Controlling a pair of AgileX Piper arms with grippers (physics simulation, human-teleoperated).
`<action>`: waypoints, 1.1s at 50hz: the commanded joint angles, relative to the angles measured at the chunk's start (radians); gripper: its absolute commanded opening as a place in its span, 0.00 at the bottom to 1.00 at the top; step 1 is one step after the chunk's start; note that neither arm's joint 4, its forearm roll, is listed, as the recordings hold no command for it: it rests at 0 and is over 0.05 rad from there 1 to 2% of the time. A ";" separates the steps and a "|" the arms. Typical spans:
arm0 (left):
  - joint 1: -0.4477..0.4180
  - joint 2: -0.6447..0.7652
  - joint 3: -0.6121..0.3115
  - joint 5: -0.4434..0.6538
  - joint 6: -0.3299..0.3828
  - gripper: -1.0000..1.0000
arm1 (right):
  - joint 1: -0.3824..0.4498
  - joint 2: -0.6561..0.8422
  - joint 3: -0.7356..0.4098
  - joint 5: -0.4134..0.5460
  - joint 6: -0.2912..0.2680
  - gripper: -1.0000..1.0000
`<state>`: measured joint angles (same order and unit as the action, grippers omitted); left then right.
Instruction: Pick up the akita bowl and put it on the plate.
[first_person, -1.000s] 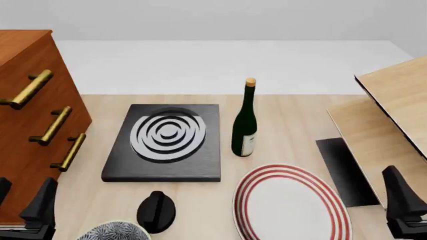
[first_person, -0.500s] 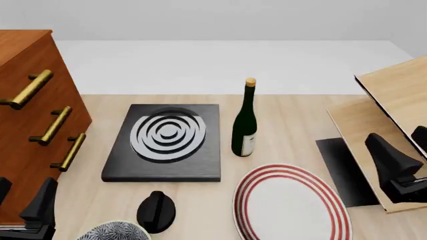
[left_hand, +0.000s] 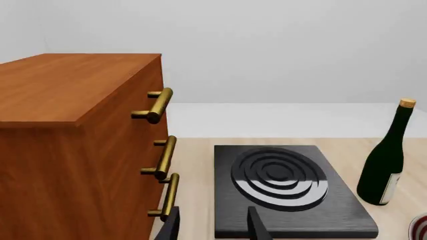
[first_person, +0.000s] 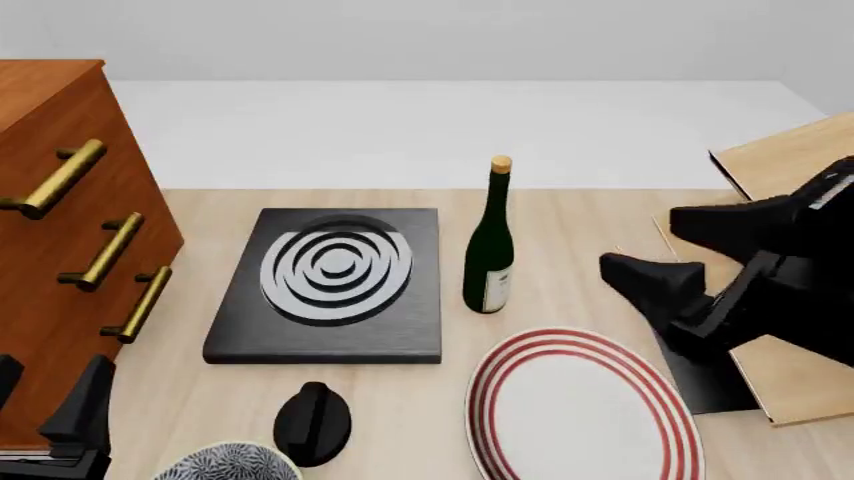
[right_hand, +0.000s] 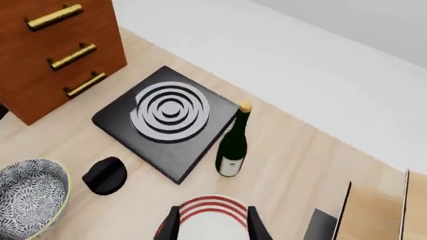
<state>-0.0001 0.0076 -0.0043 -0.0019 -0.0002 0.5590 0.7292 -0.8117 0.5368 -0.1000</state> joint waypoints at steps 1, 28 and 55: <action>0.000 0.000 0.000 0.000 0.000 1.00 | 0.247 0.237 -0.181 0.166 -0.001 1.00; 0.000 0.000 0.000 0.000 0.000 1.00 | 0.462 0.534 -0.371 0.230 0.074 1.00; 0.000 0.000 0.000 0.000 0.000 1.00 | 0.600 0.771 -0.431 0.114 0.104 1.00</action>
<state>-0.0001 0.0077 -0.0043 -0.0019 -0.0003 1.1215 1.4219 -1.2319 0.7017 -0.0152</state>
